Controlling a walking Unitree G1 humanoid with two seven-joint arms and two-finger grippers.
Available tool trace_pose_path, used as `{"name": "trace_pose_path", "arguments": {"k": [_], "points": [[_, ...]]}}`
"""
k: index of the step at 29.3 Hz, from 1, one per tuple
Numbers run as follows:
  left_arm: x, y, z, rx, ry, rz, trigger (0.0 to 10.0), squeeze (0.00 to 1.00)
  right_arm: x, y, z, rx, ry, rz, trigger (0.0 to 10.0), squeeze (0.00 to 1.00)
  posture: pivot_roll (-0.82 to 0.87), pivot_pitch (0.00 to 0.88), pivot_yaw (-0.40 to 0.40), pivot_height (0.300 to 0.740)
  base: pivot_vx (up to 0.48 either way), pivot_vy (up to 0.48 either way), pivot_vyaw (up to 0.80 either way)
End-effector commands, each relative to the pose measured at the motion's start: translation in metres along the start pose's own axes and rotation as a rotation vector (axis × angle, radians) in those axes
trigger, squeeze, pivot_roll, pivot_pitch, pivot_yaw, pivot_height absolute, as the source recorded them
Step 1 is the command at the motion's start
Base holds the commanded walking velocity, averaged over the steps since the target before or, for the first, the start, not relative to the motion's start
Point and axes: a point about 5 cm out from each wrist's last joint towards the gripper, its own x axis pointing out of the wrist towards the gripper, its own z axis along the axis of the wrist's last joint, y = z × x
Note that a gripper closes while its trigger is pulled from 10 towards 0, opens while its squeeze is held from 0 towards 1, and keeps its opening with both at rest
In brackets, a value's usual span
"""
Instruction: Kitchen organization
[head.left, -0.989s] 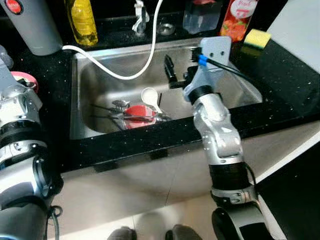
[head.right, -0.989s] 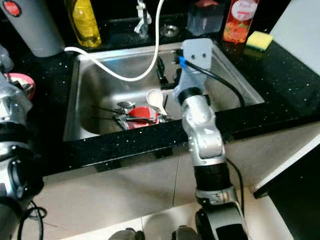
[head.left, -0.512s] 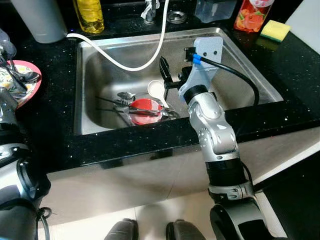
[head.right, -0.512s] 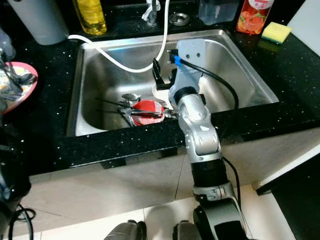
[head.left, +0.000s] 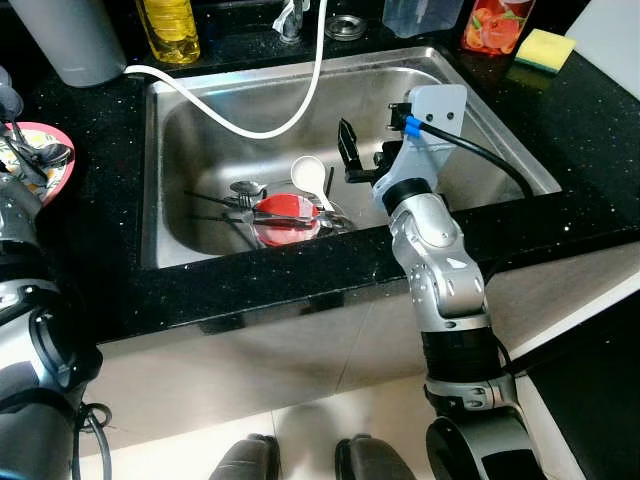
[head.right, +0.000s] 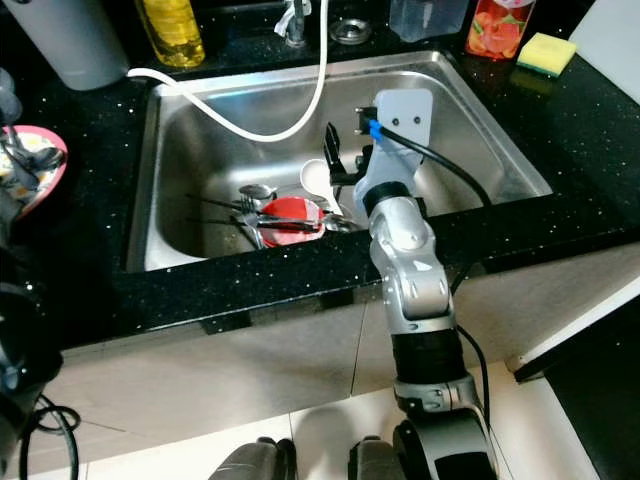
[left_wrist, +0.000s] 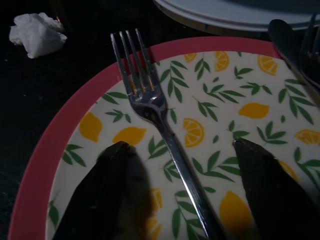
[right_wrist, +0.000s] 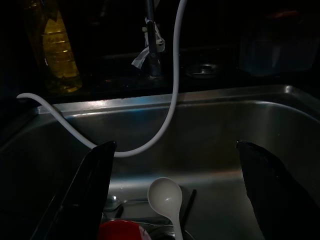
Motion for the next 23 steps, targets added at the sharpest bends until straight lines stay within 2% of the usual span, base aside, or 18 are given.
{"name": "trace_pose_path", "arguments": {"k": [1, 9, 17, 18, 19, 20, 21, 22, 23], "points": [[0.007, 0.010, -0.023, 0.014, 0.122, 0.037, 0.0, 0.00, 0.000, 0.000, 0.003, 0.006, -0.009, -0.003, 10.0, 0.00, 0.05, 0.195, 0.049, 0.740, 0.000, 0.000, 0.00], [0.011, 0.023, -0.033, -0.018, 0.166, 0.116, 0.0, 0.00, -0.001, -0.002, 0.002, 0.003, -0.006, -0.011, 10.0, 0.00, 0.05, 0.178, 0.047, 0.740, 0.000, 0.000, 0.00], [0.010, 0.023, -0.035, -0.028, 0.161, 0.136, 0.0, 0.00, 0.002, -0.001, 0.004, 0.003, -0.019, -0.009, 10.0, 0.00, 0.04, 0.147, 0.043, 0.740, 0.000, 0.000, 0.00], [0.006, 0.016, -0.028, -0.010, 0.100, 0.105, 0.0, 0.00, 0.003, -0.001, 0.005, 0.003, -0.023, -0.008, 10.0, 0.00, 0.04, 0.136, 0.041, 0.740, 0.000, 0.000, 0.00], [0.006, 0.016, -0.028, -0.010, 0.100, 0.105, 0.0, 0.00, 0.003, -0.001, 0.005, 0.003, -0.023, -0.008, 10.0, 0.00, 0.04, 0.136, 0.041, 0.740, 0.000, 0.000, 0.00], [0.001, 0.008, -0.016, 0.008, 0.003, 0.051, 0.0, 0.00, 0.004, -0.001, 0.006, 0.003, -0.027, -0.007, 10.0, 0.00, 0.04, 0.124, 0.040, 0.740, 0.000, 0.000, 0.00], [0.001, 0.008, -0.016, 0.008, 0.003, 0.051, 0.0, 0.00, 0.004, -0.001, 0.006, 0.003, -0.027, -0.007, 10.0, 0.00, 0.04, 0.124, 0.040, 0.740, 0.000, 0.000, 0.00], [-0.005, 0.001, -0.004, 0.022, -0.092, 0.006, 7.4, 0.00, 0.004, -0.001, 0.006, 0.003, -0.030, -0.007, 10.0, 0.00, 0.04, 0.121, 0.039, 0.740, 0.000, 0.000, 0.00], [-0.015, -0.006, 0.011, 0.034, -0.207, -0.050, 10.0, 0.00, 0.005, -0.001, 0.007, 0.003, -0.033, -0.007, 10.0, 0.00, 0.03, 0.108, 0.037, 0.740, 0.000, 0.000, 0.00]]}}
